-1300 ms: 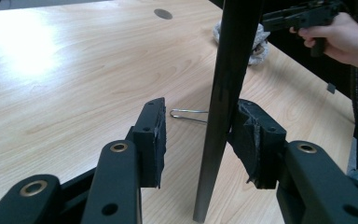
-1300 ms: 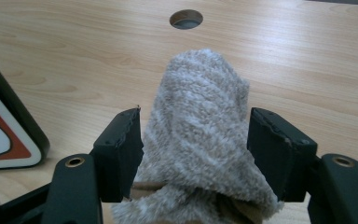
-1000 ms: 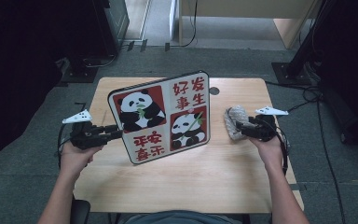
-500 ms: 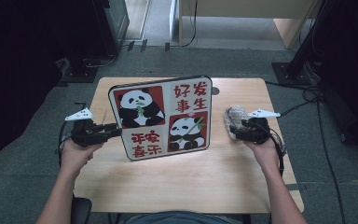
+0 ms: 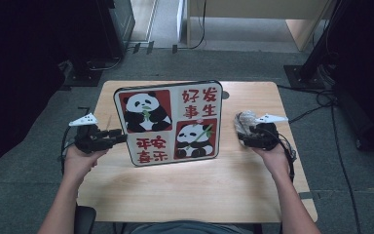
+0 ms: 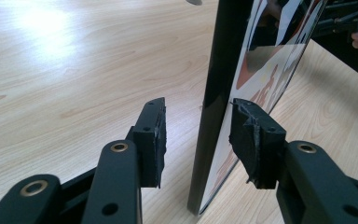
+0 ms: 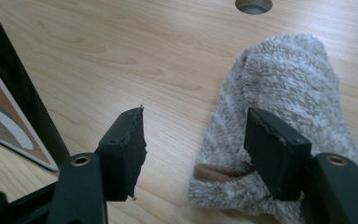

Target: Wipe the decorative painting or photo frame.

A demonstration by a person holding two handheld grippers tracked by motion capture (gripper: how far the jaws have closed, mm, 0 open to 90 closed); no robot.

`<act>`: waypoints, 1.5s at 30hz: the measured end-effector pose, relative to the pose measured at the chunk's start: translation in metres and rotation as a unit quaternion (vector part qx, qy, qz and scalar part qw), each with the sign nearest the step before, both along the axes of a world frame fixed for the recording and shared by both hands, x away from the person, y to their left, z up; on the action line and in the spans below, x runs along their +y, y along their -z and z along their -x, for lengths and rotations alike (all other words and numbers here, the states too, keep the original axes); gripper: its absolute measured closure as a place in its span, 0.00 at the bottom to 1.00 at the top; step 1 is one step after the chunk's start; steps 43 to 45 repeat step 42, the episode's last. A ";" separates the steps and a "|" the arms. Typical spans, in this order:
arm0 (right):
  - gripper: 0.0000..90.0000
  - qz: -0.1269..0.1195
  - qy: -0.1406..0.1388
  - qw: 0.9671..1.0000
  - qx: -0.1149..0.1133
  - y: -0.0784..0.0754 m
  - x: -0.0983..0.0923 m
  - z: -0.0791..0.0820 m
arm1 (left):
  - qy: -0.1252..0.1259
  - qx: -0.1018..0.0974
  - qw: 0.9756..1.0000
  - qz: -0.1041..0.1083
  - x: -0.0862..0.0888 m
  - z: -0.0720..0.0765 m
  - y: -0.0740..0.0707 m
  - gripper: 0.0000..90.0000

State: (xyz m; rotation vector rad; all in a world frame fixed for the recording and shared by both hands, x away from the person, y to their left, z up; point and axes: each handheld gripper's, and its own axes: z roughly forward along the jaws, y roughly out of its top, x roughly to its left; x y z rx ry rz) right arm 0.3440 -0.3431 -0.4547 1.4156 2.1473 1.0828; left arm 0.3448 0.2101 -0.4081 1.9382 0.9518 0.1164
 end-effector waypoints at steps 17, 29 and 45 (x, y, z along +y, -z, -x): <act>0.43 -0.010 0.011 1.000 0.004 0.001 -0.011 0.000 | -0.035 -0.001 0.999 -0.020 0.019 -0.002 0.008 0.47; 0.43 -0.005 0.003 1.000 0.010 0.004 -0.011 -0.001 | -0.069 -0.008 0.996 -0.047 0.029 -0.010 0.021 0.38; 0.43 0.000 -0.006 1.000 0.014 0.006 -0.010 -0.003 | -0.083 -0.016 0.995 -0.051 0.030 -0.013 0.026 0.36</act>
